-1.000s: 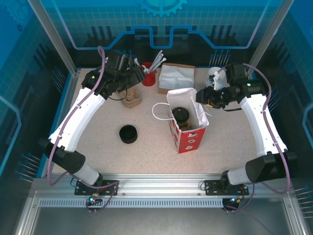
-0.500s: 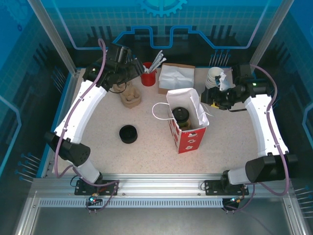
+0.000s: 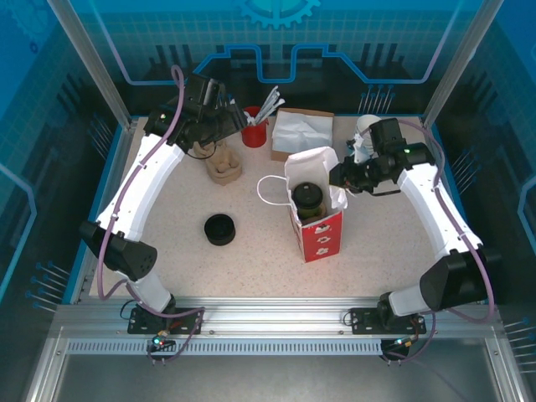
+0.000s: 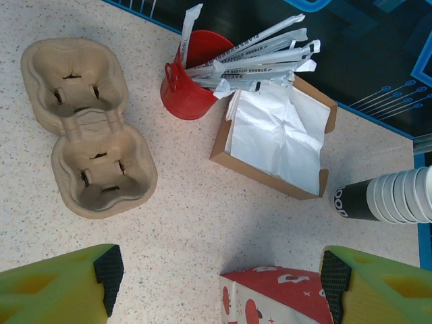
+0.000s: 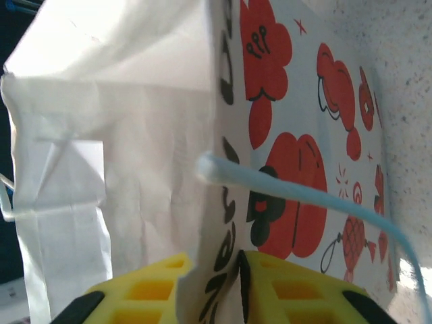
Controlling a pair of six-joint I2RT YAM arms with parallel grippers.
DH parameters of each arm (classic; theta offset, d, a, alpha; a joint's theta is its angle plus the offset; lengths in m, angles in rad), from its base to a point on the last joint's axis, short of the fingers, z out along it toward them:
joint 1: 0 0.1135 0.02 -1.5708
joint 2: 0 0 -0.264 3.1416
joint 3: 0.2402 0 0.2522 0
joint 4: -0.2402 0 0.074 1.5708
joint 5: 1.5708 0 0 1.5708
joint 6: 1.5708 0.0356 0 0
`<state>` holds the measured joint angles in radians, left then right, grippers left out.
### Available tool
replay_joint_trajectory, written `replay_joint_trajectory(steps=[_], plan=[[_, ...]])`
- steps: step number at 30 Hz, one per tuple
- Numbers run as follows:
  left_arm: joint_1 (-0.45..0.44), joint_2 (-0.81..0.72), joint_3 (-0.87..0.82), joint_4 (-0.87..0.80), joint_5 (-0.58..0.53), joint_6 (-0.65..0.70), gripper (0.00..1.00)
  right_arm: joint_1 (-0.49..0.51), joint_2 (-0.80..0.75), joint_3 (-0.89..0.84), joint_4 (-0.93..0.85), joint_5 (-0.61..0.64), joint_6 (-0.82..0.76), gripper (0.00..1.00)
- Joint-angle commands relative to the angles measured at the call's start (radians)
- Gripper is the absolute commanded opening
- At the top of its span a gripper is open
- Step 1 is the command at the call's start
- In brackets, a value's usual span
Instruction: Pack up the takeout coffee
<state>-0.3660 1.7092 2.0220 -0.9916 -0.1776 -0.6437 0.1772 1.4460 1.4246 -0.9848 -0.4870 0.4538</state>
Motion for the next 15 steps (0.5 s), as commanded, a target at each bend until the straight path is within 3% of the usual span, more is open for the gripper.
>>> replay_joint_trajectory(steps=[1,15], plan=[[0.017,0.006,0.037,-0.04,0.018,0.031,0.79,0.032,0.034,0.005,0.111,-0.025,0.067,0.24],[0.035,-0.004,0.038,-0.058,0.018,0.037,0.79,0.121,0.156,0.091,0.29,0.044,0.263,0.14]])
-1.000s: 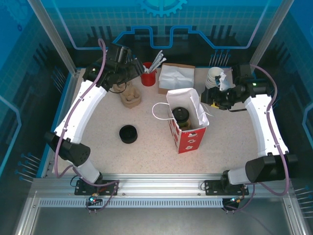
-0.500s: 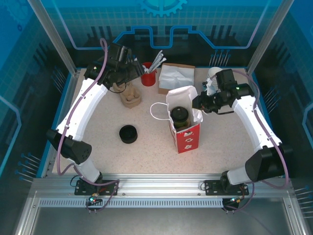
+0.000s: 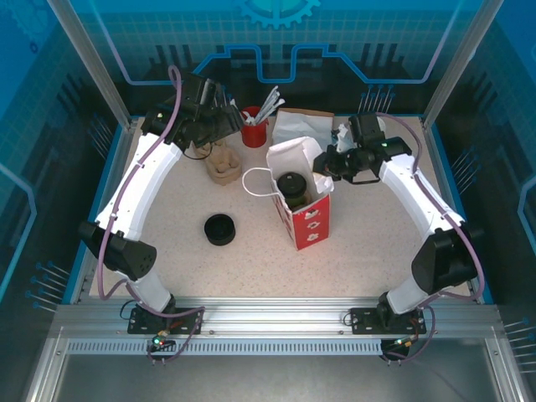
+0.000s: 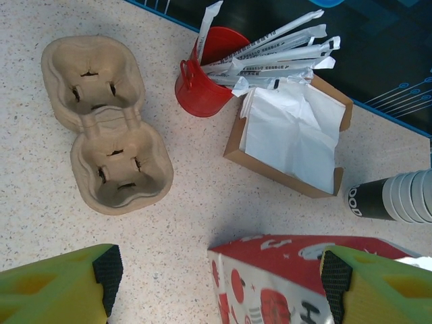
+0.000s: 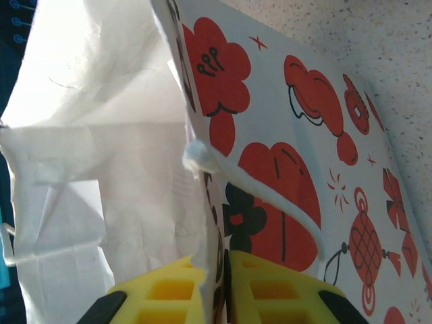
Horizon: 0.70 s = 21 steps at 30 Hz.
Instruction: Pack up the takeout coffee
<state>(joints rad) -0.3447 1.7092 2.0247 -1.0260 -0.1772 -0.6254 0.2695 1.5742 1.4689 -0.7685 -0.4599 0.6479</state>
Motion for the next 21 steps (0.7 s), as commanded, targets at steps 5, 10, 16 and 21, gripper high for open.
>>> replay_joint_trajectory(steps=[5,10,16,21], plan=[[0.022,0.002,0.039,-0.027,0.019,0.017,0.79,0.07,0.079,0.088,0.095,0.02,0.12,0.15],[0.03,0.015,0.058,-0.025,0.019,0.018,0.8,0.109,0.089,0.087,0.104,0.016,0.15,0.18],[0.04,0.071,0.115,-0.026,0.01,0.052,0.8,0.119,0.067,0.1,0.069,0.018,0.141,0.36],[0.07,0.119,0.163,-0.002,0.014,0.064,0.8,0.103,0.062,0.186,-0.056,0.027,0.067,0.48]])
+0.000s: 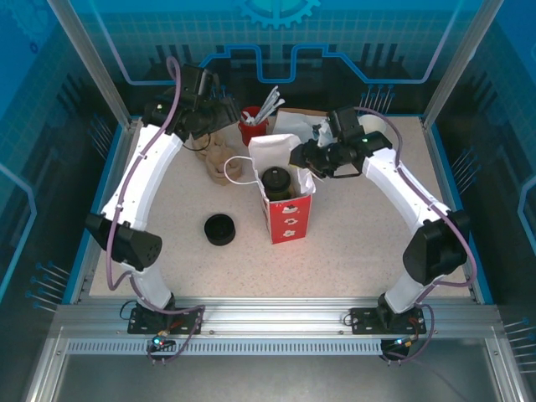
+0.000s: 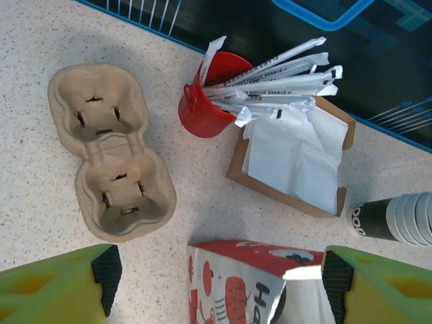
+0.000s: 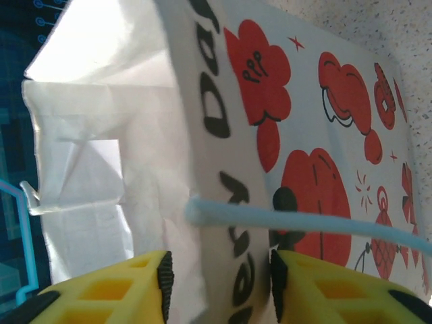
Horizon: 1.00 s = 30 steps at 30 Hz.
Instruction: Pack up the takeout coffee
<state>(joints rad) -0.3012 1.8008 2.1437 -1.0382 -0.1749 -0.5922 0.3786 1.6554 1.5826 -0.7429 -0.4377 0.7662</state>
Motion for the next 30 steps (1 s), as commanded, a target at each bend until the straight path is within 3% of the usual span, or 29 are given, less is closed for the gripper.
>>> replay_joint_trajectory(steps=[1,14,18,21,30], plan=[[0.036,0.039,0.058,0.013,0.016,0.031,0.8,-0.015,-0.019,0.097,-0.11,-0.003,-0.07,0.5],[0.086,0.123,0.07,0.175,0.008,0.097,0.79,-0.161,-0.085,0.321,-0.375,-0.13,-0.242,0.55],[0.092,0.152,0.032,0.262,0.002,0.144,0.79,-0.21,-0.126,0.358,-0.359,-0.16,-0.264,0.55],[0.11,0.194,0.044,0.298,0.019,0.162,0.8,-0.216,-0.173,0.357,-0.338,-0.115,-0.29,0.55],[0.137,0.332,0.034,0.441,0.086,0.207,0.78,-0.238,-0.344,0.172,-0.182,-0.049,-0.284,0.55]])
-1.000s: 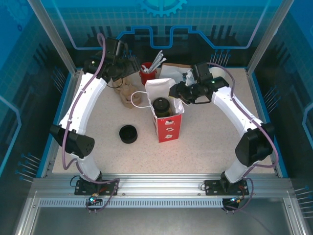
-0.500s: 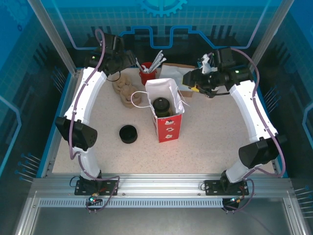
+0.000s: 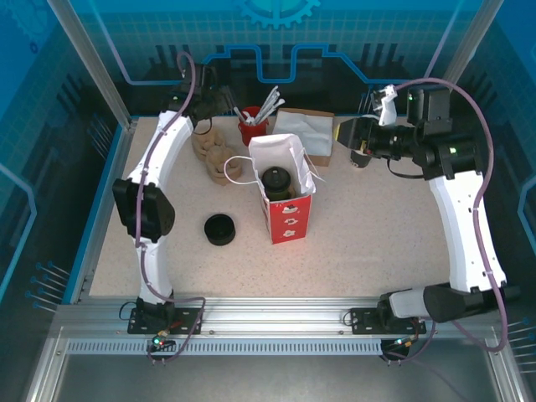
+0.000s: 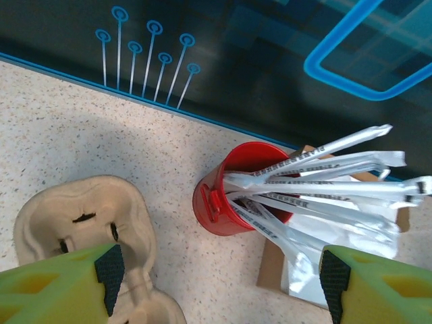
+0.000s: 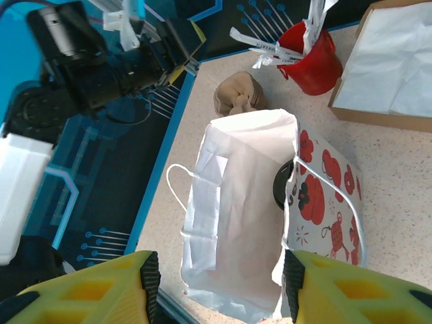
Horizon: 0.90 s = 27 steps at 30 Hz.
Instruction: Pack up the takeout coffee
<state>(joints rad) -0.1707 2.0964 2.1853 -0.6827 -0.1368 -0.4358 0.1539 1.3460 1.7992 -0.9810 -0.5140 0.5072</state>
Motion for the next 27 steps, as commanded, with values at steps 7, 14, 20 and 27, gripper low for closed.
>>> replay_joint_trajectory(steps=[7,14,20,27], plan=[[0.012,0.128,0.036,0.159,0.111,0.121,0.78,-0.018,-0.187,-0.217,0.134,0.08,-0.061,0.55],[0.021,0.18,0.043,0.256,0.113,0.168,0.73,-0.018,-0.304,-0.366,0.179,0.086,-0.094,0.55],[0.023,0.21,0.05,0.286,0.119,0.197,0.64,-0.017,-0.338,-0.402,0.173,0.099,-0.118,0.55],[0.024,0.223,0.046,0.304,0.125,0.209,0.49,-0.018,-0.362,-0.424,0.176,0.097,-0.128,0.54]])
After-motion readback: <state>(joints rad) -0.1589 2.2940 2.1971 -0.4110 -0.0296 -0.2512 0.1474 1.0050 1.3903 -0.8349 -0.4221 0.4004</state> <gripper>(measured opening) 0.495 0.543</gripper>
